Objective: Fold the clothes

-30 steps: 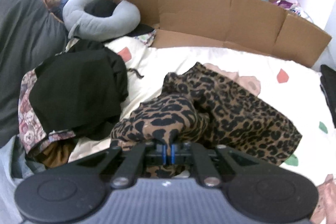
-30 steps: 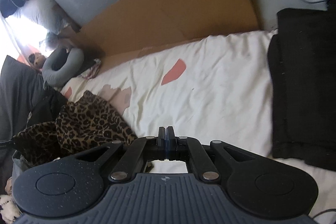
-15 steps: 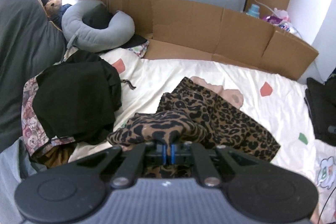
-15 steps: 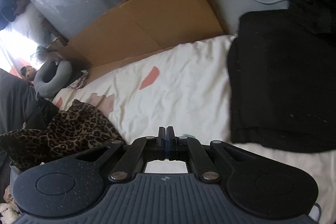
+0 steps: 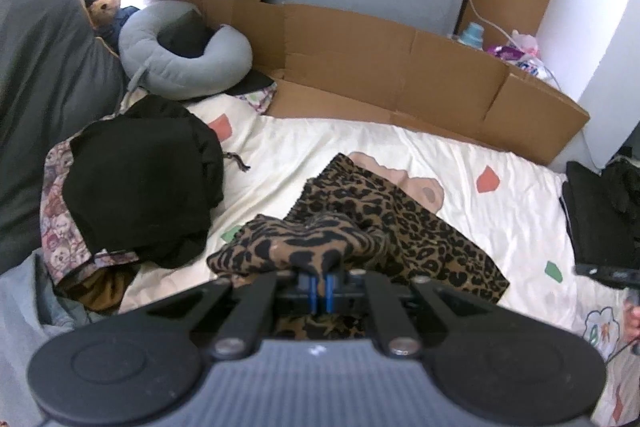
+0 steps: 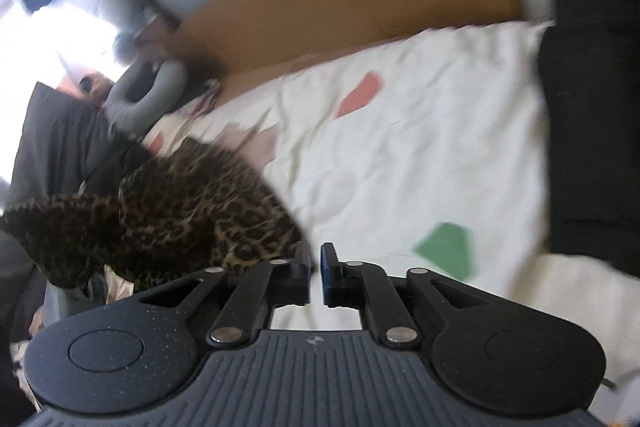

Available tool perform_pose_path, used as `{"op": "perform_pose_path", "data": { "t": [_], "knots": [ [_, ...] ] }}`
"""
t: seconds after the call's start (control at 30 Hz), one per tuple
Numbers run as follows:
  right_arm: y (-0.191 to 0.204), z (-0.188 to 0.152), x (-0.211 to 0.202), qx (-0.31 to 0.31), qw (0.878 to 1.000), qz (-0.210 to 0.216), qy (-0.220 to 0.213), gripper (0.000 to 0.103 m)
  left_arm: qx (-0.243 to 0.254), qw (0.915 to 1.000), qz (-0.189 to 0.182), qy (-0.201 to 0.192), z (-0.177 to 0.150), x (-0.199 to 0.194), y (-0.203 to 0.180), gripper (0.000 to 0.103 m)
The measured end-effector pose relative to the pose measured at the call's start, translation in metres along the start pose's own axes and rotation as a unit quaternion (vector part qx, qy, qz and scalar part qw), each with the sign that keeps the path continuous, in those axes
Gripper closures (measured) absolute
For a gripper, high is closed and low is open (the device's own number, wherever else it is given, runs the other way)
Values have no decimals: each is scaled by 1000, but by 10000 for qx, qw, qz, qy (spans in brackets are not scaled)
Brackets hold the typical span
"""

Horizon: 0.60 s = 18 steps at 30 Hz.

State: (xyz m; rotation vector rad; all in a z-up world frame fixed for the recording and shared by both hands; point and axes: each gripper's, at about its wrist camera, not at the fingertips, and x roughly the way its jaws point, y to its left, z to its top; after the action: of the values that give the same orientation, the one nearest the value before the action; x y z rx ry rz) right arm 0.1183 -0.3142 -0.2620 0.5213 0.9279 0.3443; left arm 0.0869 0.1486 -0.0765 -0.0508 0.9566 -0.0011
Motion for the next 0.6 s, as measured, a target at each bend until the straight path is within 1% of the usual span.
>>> {"op": "perform_pose_path", "data": {
  "t": [0.07, 0.1, 0.13, 0.17, 0.23, 0.4, 0.47, 0.53, 0.6],
  "knots": [
    [8, 1, 22, -128, 9998, 58, 164, 76, 4, 10000, 4, -8, 1, -5, 0, 99],
    [11, 1, 31, -164, 9995, 107, 231, 72, 7, 10000, 5, -11, 2, -7, -1, 99],
    [14, 1, 40, -215, 9992, 133, 302, 65, 15, 10000, 2, -15, 2, -9, -1, 99],
    [17, 0, 49, -268, 9988, 157, 374, 61, 26, 10000, -4, -20, 3, -12, -1, 99],
    [19, -2, 61, -369, 9979, 166, 497, 57, 20, 10000, -12, -32, 3, -16, -1, 99],
    [21, -6, 90, -500, 9957, 198, 757, 56, -77, 10000, -35, -13, 7, -27, -1, 99],
    [21, -7, 102, -537, 9947, 193, 854, 54, -61, 10000, -38, -2, 9, -31, -4, 99],
    [22, -8, 114, -637, 9933, 127, 960, 51, -11, 10000, -57, 1, 11, -37, -7, 99],
    [23, -8, 125, -771, 9914, 40, 1056, 51, 9, 10000, -75, -11, 12, -43, -10, 99]
  ]
}}
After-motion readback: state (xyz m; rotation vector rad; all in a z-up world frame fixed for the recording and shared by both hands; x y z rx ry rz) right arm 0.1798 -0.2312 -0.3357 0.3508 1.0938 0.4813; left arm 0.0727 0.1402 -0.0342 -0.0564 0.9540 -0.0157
